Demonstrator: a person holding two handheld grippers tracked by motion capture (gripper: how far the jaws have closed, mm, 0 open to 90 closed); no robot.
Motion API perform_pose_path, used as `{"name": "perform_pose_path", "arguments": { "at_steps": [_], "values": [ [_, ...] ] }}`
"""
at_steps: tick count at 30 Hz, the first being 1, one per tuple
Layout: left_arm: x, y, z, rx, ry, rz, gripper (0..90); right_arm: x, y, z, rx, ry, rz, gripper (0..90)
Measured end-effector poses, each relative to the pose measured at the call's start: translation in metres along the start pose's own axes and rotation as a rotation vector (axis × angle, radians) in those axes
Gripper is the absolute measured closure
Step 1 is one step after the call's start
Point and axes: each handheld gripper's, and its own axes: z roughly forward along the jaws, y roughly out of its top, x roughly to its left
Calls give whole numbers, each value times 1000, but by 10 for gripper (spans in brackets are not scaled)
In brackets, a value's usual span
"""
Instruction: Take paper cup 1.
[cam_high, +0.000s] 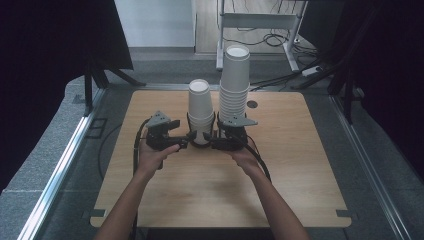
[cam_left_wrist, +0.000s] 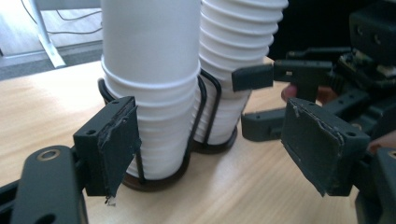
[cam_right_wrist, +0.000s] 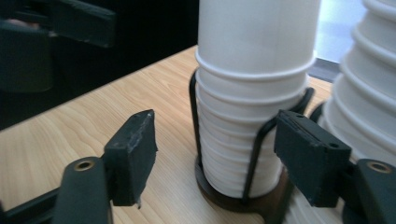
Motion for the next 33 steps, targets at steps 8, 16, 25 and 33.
{"name": "perform_pose_path", "arguments": {
  "at_steps": [8, 16, 25, 33],
  "values": [
    [6, 19, 14, 9, 26, 32, 189, 3, 3, 18, 17, 27, -10, 387],
    [15, 33, 28, 5, 40, 20, 140, -3, 4, 26, 5, 40, 22, 452],
    [19, 45, 42, 4, 49, 16, 113, -7, 2, 31, 10, 62, 75, 586],
    [23, 47, 52, 26, 55, 3, 110, -8, 4, 32, 7, 55, 78, 683]
  ]
}}
